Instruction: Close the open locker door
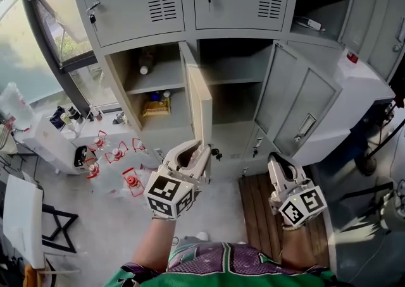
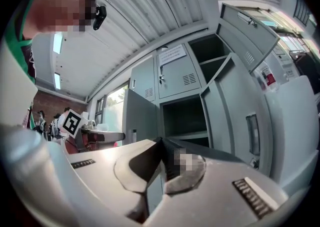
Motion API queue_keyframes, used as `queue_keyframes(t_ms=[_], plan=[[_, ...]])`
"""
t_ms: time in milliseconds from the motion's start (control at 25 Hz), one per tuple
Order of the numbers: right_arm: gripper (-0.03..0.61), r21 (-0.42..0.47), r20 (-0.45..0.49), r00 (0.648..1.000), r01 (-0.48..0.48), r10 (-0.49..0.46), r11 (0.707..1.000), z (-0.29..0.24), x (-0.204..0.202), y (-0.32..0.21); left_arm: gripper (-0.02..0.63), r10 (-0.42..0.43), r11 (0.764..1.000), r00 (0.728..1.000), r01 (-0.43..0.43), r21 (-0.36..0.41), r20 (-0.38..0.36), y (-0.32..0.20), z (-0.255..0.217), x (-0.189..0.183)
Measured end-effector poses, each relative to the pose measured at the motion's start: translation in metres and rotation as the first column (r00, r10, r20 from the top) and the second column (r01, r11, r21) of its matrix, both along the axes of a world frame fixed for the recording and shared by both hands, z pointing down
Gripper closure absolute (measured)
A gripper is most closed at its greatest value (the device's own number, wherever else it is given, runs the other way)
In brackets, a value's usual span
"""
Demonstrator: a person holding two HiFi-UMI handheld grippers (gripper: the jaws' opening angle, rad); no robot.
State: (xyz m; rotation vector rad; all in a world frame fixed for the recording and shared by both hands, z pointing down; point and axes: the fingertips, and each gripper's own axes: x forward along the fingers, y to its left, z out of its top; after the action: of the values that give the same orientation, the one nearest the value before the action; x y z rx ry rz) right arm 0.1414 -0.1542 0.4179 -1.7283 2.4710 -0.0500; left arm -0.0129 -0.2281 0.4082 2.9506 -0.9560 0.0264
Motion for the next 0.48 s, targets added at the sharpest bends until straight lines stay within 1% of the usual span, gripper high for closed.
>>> queue_keyframes(t_ms=[480], plan=[[0.572, -0.013, -0.003, 0.998, 0.058, -0.058, 0.998, 0.003, -0.023, -0.011, 0.505, -0.079, 0.997, 0.997, 0.079, 0.010, 0.012, -0.001, 0.000, -0.031]])
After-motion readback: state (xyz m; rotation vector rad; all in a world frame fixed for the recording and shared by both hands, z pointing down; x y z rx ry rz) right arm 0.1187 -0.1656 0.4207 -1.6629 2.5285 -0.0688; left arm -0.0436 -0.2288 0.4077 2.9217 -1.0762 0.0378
